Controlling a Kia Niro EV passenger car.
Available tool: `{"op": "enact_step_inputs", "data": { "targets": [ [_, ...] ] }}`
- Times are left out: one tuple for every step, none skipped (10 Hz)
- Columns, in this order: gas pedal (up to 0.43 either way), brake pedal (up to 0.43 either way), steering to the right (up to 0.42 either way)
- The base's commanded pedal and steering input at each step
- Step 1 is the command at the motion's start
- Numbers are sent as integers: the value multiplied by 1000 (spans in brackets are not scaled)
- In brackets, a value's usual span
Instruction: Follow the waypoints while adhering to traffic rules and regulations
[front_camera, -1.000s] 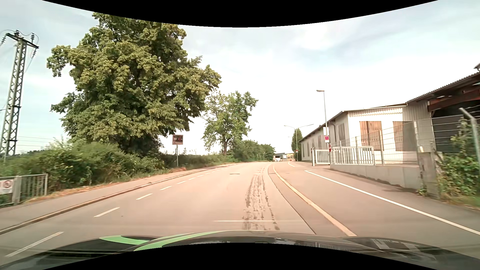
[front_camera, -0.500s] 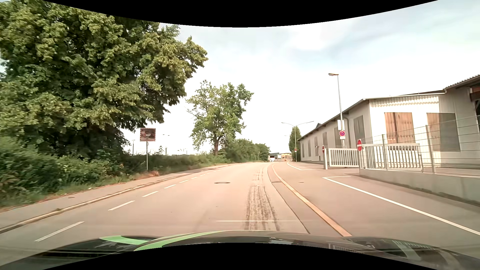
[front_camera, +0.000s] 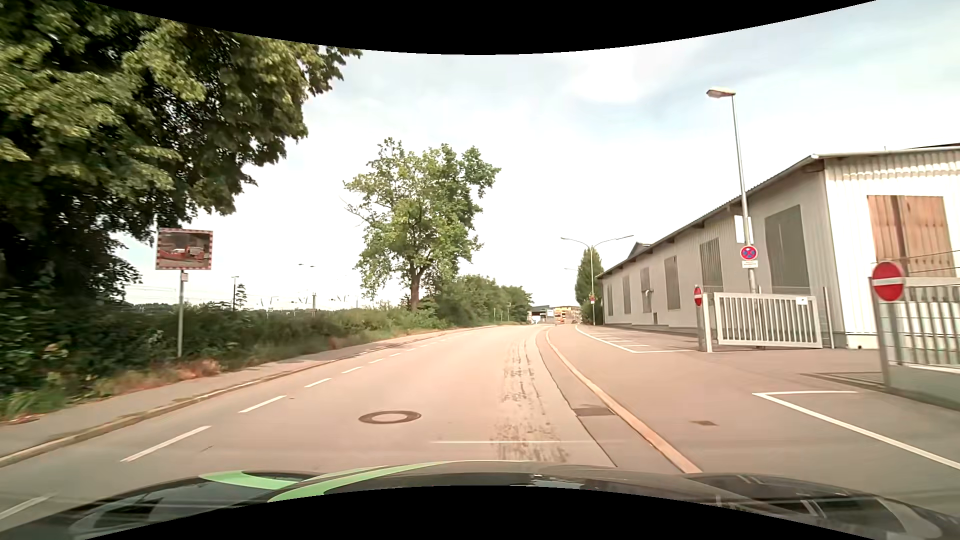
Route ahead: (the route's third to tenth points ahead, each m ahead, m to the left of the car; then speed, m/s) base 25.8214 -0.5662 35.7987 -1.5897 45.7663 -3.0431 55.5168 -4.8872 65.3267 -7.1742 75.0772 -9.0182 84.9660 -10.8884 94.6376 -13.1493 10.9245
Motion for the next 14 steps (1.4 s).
{"op": "enact_step_inputs", "data": {
  "targets": [
    [177,0,20],
    [177,0,20],
    [177,0,20],
    [197,0,20],
    [220,0,20],
    [248,0,21],
    [248,0,23],
    [248,0,24],
    [248,0,25],
    [248,0,25],
    [248,0,25],
    [248,0,25],
    [248,0,25],
    [248,0,25]
  ]
}}
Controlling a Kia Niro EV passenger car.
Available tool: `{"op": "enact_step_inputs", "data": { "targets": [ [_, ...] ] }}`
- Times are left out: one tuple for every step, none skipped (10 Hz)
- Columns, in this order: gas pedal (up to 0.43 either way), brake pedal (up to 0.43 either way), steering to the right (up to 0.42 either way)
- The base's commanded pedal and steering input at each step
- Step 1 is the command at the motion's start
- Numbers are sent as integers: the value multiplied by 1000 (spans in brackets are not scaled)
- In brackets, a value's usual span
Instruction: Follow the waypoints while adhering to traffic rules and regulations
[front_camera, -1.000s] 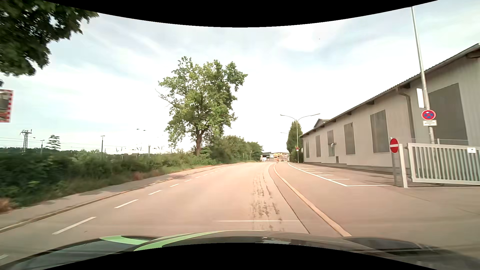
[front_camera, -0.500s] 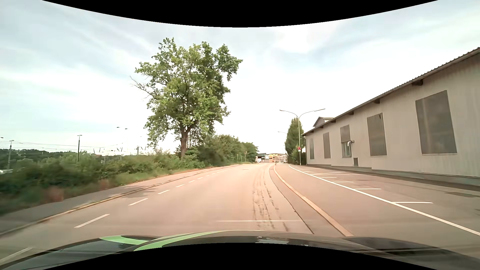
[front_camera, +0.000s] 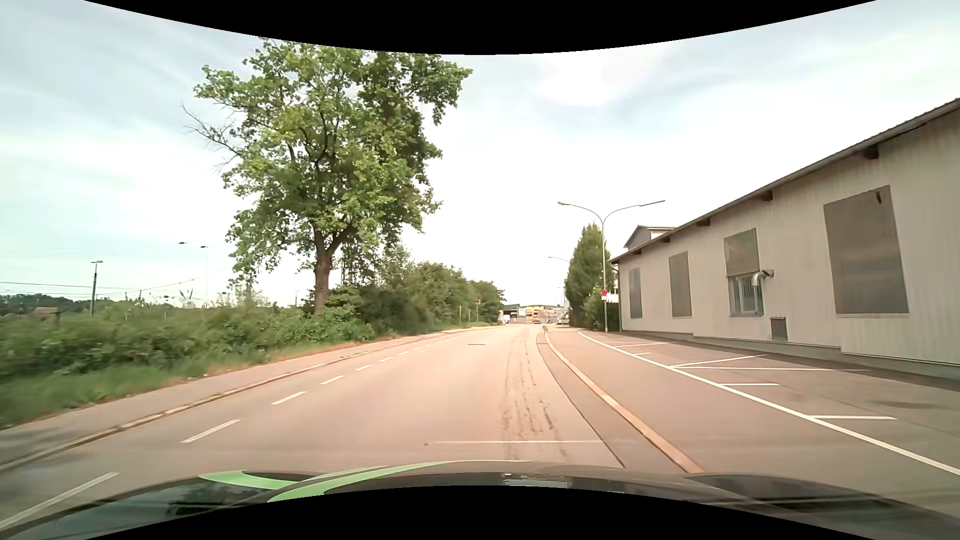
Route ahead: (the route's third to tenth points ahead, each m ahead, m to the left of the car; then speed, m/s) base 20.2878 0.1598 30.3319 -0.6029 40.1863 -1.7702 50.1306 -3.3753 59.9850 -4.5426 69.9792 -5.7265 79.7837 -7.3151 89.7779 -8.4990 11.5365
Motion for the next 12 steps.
{"op": "enact_step_inputs", "data": {
  "targets": [
    [248,0,25],
    [248,0,25],
    [248,0,25],
    [248,0,25],
    [248,0,25],
    [248,0,25],
    [248,0,24],
    [248,0,23],
    [248,0,23],
    [248,0,21],
    [240,0,19],
    [240,0,17]
  ]
}}
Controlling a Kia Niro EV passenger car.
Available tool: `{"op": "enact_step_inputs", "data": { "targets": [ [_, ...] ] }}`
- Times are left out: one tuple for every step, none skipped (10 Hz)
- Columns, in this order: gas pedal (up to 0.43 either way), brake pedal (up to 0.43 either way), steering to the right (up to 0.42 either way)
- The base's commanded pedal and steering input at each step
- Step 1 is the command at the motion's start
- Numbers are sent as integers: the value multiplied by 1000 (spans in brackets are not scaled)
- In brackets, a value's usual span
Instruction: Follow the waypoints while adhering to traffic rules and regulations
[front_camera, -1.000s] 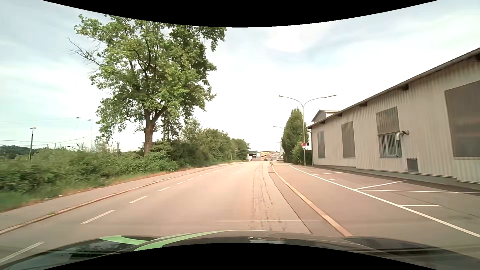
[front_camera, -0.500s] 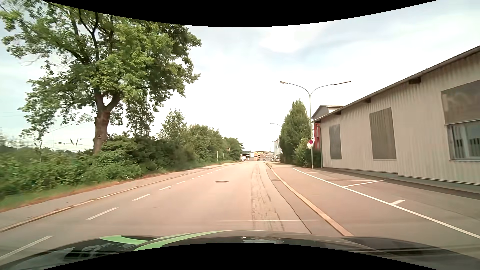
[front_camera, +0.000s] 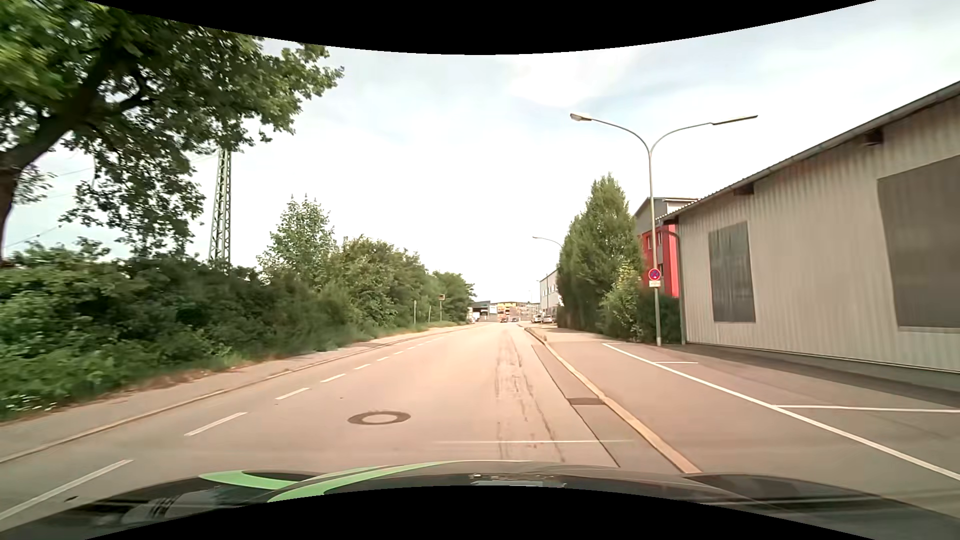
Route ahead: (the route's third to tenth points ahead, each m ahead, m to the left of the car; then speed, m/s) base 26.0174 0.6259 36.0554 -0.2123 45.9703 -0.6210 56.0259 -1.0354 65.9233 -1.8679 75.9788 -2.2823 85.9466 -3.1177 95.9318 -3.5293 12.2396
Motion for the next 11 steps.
{"op": "enact_step_inputs", "data": {
  "targets": [
    [240,0,15],
    [228,0,13],
    [228,0,13],
    [228,0,13],
    [228,0,13],
    [228,0,13],
    [228,0,13],
    [228,0,12],
    [228,0,12],
    [228,0,13],
    [228,0,13]
  ]
}}
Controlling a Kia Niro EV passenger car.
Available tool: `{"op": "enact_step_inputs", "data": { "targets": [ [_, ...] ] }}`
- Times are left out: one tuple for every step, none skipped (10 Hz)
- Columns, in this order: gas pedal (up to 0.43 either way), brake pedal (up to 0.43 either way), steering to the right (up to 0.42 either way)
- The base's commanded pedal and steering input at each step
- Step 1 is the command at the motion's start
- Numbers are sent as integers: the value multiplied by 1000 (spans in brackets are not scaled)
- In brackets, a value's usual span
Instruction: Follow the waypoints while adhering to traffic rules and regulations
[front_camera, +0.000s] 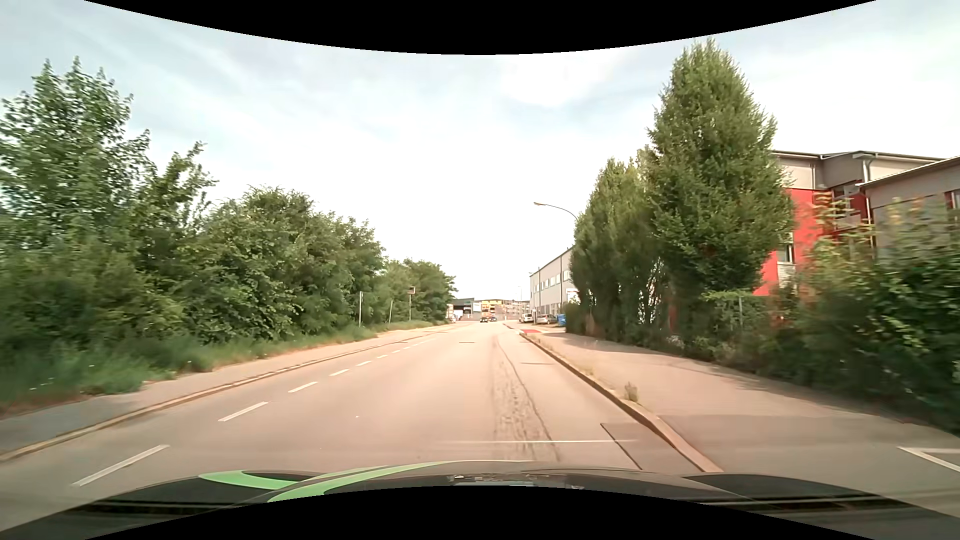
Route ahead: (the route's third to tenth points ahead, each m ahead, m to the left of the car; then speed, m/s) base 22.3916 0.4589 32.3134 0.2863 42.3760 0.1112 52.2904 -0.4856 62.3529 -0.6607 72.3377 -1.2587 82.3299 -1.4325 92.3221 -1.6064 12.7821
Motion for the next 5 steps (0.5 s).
{"op": "enact_step_inputs", "data": {
  "targets": [
    [228,0,13],
    [228,0,12],
    [228,0,11],
    [228,0,10],
    [228,0,9]
  ]
}}
